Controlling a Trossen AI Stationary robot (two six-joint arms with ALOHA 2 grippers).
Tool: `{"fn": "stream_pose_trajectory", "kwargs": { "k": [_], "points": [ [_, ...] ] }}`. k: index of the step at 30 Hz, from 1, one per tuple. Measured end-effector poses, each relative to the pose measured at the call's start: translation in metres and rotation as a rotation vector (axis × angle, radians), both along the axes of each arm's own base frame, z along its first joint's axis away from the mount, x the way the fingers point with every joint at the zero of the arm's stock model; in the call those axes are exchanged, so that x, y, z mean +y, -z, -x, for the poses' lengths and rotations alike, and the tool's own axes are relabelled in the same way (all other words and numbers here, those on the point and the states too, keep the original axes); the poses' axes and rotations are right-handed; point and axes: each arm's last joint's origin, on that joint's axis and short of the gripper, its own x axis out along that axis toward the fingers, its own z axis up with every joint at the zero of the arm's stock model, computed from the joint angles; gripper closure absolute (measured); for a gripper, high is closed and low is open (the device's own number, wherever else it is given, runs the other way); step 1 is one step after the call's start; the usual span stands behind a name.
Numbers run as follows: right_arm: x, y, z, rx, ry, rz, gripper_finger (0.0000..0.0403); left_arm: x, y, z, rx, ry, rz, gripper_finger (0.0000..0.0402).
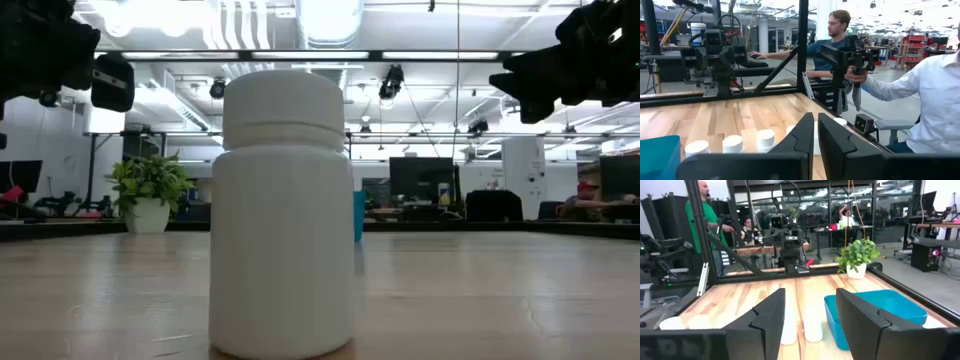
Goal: Pick and place pill bottles into a basket
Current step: Put the white pill bottle into the blue bin
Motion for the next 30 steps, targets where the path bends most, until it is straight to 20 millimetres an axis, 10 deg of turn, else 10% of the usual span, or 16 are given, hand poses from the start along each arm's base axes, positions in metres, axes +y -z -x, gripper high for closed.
{"fn": "stream_pose_trajectory", "kwargs": {
  "k": [13, 30],
  "points": [
    [0.0000, -0.0064, -0.0016, -0.066, -0.005, -0.041, 0.0227, 0.0006, -0.0005, -0.0008, -0.002, -0.023, 0.001, 0.0373],
    [-0.0018, -0.0074, -0.0059, -0.082, 0.045, -0.122, 0.0123, 0.0014, -0.0020, -0.0011, -0.015, -0.052, 0.011, 0.0144]
  ]
}}
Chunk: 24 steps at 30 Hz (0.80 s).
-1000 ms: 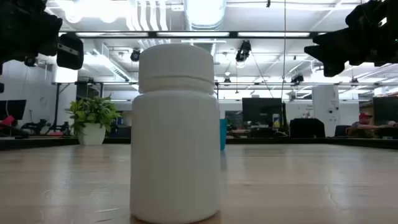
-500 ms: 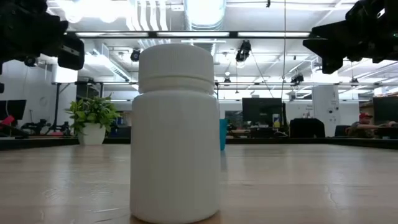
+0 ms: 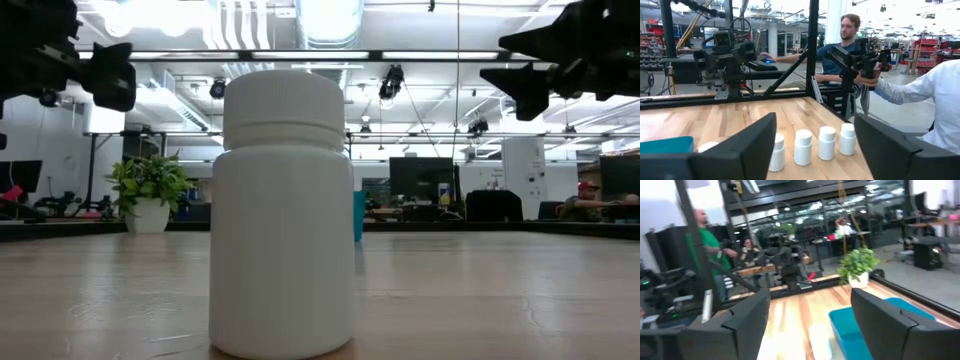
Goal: Pick and place pill bottles into a basket
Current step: Put the white pill bottle into the blue bin
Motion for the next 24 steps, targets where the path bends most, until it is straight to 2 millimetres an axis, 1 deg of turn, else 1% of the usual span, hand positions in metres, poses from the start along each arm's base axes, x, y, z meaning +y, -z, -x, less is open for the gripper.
{"fn": "stream_pose_trajectory", "kwargs": {
  "k": [3, 7, 10, 16, 21, 24],
  "points": [
    [-0.0019, 0.0025, -0.0015, 0.023, 0.063, -0.027, 0.0097, 0.0003, 0.0000, -0.0001, 0.016, -0.008, 0.043, 0.0124],
    [-0.0051, 0.0061, -0.0036, 0.051, 0.170, -0.079, 0.0062, 0.0008, 0.0012, -0.0014, 0.040, -0.025, 0.070, 0.0108],
    [-0.0056, 0.0084, -0.0052, 0.070, 0.186, -0.091, 0.0041, 0.0008, 0.0020, -0.0023, 0.050, -0.026, 0.070, 0.0102],
    [-0.0056, 0.0086, -0.0060, 0.081, 0.189, -0.049, 0.0035, 0.0008, 0.0021, -0.0028, 0.052, -0.027, 0.071, 0.0102],
    [-0.0055, 0.0038, -0.0054, 0.019, 0.178, -0.109, 0.0035, 0.0007, 0.0021, -0.0028, 0.052, -0.027, 0.071, 0.0102],
    [-0.0052, -0.0008, -0.0048, -0.029, 0.163, -0.111, 0.0034, 0.0007, 0.0019, -0.0027, 0.050, -0.027, 0.071, 0.0102]
  ]
}}
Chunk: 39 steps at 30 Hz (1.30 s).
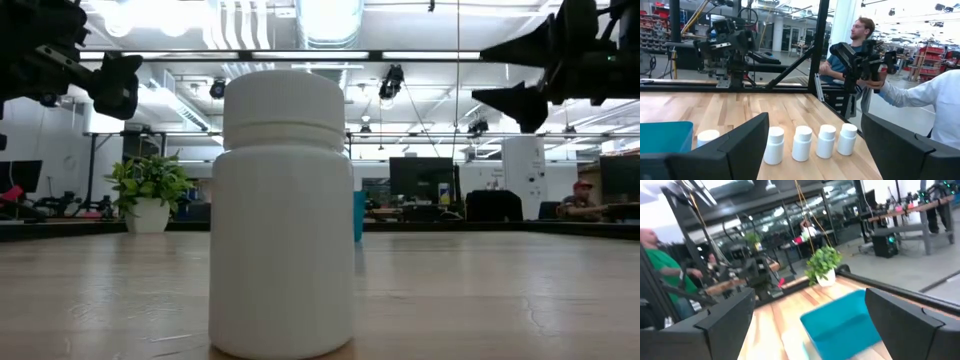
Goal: Pick and place pill bottles into a basket
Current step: Put the white pill bottle into the blue bin
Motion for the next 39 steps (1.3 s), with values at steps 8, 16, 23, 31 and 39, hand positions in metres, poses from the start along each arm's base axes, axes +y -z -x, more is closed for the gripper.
{"fn": "stream_pose_trajectory", "kwargs": {
  "k": [8, 16, 23, 31, 39],
  "points": [
    [0.003, -0.021, -0.001, -0.061, -0.091, 0.048, 0.0034, 0.000, -0.002, 0.000, -0.018, 0.000, 0.001, 0.0102],
    [0.003, -0.088, -0.016, 0.203, -0.091, 0.128, 0.0034, 0.000, 0.000, -0.001, 0.003, 0.000, 0.000, 0.0102],
    [0.002, -0.131, -0.041, 0.432, -0.100, 0.173, 0.0035, 0.000, 0.003, -0.004, 0.038, 0.000, 0.000, 0.0102],
    [0.002, -0.156, -0.085, 0.691, -0.124, 0.165, 0.0035, 0.000, 0.006, -0.007, 0.075, 0.000, -0.001, 0.0102],
    [0.001, -0.169, -0.131, 0.913, -0.152, 0.182, 0.0035, 0.000, 0.006, -0.007, 0.080, 0.000, 0.000, 0.0102]
  ]
}}
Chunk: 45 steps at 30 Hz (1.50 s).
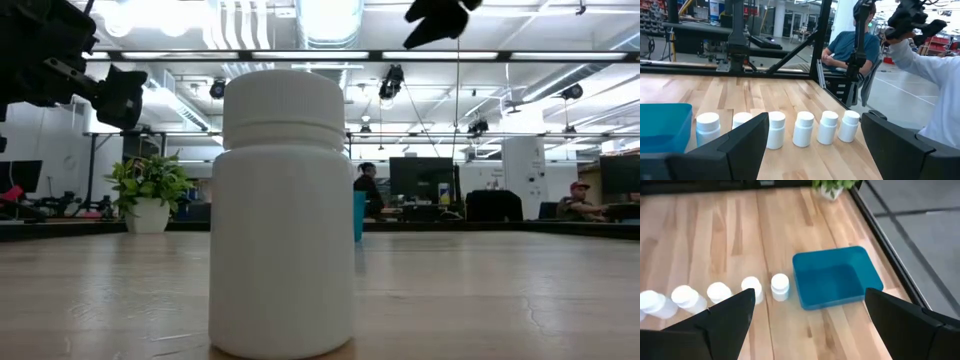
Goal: Pick and place pill bottles into a basket
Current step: Put the white pill bottle into the blue bin
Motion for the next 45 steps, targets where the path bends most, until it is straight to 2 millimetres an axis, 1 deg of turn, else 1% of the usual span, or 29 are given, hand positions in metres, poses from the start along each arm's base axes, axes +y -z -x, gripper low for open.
{"fn": "stream_pose_trajectory", "kwargs": {
  "k": [6, 12, 15, 18, 23, 31, 37, 45],
  "points": [
    [0.000, -0.007, -0.031, 0.133, -0.022, 0.020, 0.0035, 0.000, 0.000, 0.000, 0.001, 0.000, 0.000, 0.0102],
    [-0.001, -0.006, -0.053, 0.201, -0.038, 0.027, 0.0035, 0.000, 0.000, 0.000, 0.005, 0.000, 0.000, 0.0102],
    [-0.001, 0.000, -0.061, 0.231, -0.056, 0.037, 0.0035, 0.000, 0.001, 0.000, 0.006, 0.000, 0.000, 0.0102],
    [0.000, 0.010, -0.068, 0.265, -0.084, 0.003, 0.0035, 0.000, 0.001, 0.000, 0.007, 0.000, 0.000, 0.0102],
    [0.001, 0.024, -0.079, 0.311, -0.099, -0.003, 0.0035, 0.000, 0.001, -0.001, 0.013, 0.000, -0.001, 0.0102],
    [-0.002, 0.048, -0.099, 0.362, -0.147, -0.049, 0.0035, 0.000, 0.002, -0.001, 0.027, 0.000, -0.002, 0.0102],
    [-0.006, 0.050, -0.114, 0.359, -0.163, -0.039, 0.0035, 0.000, 0.004, -0.002, 0.041, 0.001, -0.003, 0.0102],
    [-0.010, 0.062, -0.134, 0.382, -0.192, -0.074, 0.0035, 0.000, 0.004, -0.003, 0.049, 0.000, -0.005, 0.0102]
  ]
}}
